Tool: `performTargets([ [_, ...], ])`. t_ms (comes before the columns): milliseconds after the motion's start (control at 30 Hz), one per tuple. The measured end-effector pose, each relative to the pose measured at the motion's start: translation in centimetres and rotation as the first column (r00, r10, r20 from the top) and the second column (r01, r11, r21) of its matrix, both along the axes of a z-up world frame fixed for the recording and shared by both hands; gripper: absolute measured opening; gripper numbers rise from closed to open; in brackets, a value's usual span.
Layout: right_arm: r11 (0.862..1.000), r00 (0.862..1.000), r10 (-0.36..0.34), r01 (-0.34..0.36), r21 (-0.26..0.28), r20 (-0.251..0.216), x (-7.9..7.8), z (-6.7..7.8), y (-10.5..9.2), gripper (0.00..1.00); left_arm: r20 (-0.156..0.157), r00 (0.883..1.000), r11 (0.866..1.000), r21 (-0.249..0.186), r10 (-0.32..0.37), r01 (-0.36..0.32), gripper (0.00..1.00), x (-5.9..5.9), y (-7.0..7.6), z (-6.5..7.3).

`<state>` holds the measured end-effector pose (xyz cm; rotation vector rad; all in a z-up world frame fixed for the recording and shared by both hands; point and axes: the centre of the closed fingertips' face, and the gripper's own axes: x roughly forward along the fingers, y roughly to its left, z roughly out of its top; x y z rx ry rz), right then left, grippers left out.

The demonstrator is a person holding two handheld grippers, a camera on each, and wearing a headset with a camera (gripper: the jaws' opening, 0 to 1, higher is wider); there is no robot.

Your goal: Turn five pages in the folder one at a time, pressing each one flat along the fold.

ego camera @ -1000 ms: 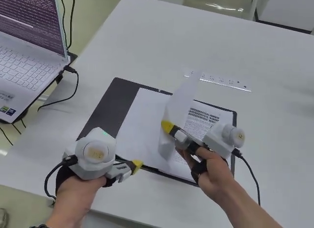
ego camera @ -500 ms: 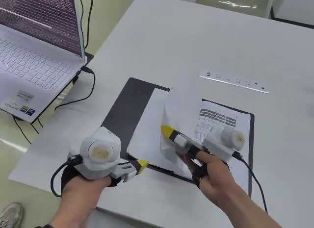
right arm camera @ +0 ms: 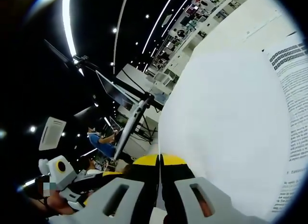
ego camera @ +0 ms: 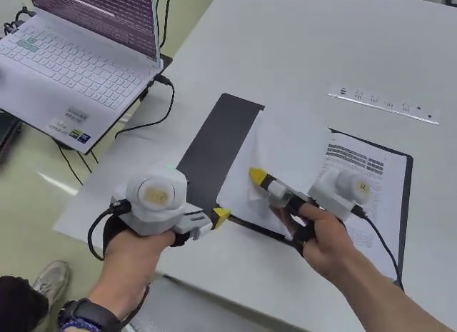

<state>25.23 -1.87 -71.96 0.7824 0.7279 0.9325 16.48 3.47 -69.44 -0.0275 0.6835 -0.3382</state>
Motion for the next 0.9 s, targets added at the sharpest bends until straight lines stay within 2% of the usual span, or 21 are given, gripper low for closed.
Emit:
performTargets([
  [167, 1.000, 0.999, -0.001, 0.000, -0.013, -0.040, 0.1, -1.9, 0.6, 0.00, -0.025, 1.000, 1.000, 0.002, 0.006, -0.006, 0.56, -0.6, 0.6, -0.9],
  [367, 1.000, 0.997, -0.005, 0.003, -0.030, -0.072, 0.2, -3.2, 1.2, 0.00, -0.036, 0.999, 1.000, 0.000, 0.006, -0.006, 0.56, -0.7, 0.6, -1.1],
  [467, 0.999, 0.996, -0.008, 0.004, -0.040, -0.092, 0.5, -4.3, 1.1, 0.00, -0.046, 0.999, 1.000, 0.002, 0.005, -0.005, 0.56, -0.7, 0.6, -1.5],
  [767, 0.998, 0.991, -0.021, 0.013, -0.067, -0.128, 0.4, -6.0, 1.2, 0.01, -0.061, 0.998, 1.000, -0.005, 0.001, -0.001, 0.55, -0.6, 0.5, -2.2],
  [800, 0.998, 0.993, -0.015, 0.007, -0.069, -0.121, 0.3, -6.0, 1.4, 0.03, -0.063, 0.998, 1.000, -0.007, 0.001, -0.002, 0.55, -0.6, 0.5, -2.3],
  [833, 0.997, 0.996, -0.001, -0.006, -0.072, -0.091, 0.2, -5.9, 1.6, 0.06, -0.071, 0.998, 1.000, -0.005, 0.001, -0.001, 0.55, -0.7, 0.5, -2.5],
  [900, 0.996, 0.997, 0.013, -0.020, -0.088, -0.078, 0.1, -6.0, 1.9, 0.10, -0.076, 0.997, 1.000, 0.003, -0.005, 0.006, 0.54, -0.8, 0.5, -2.7],
])
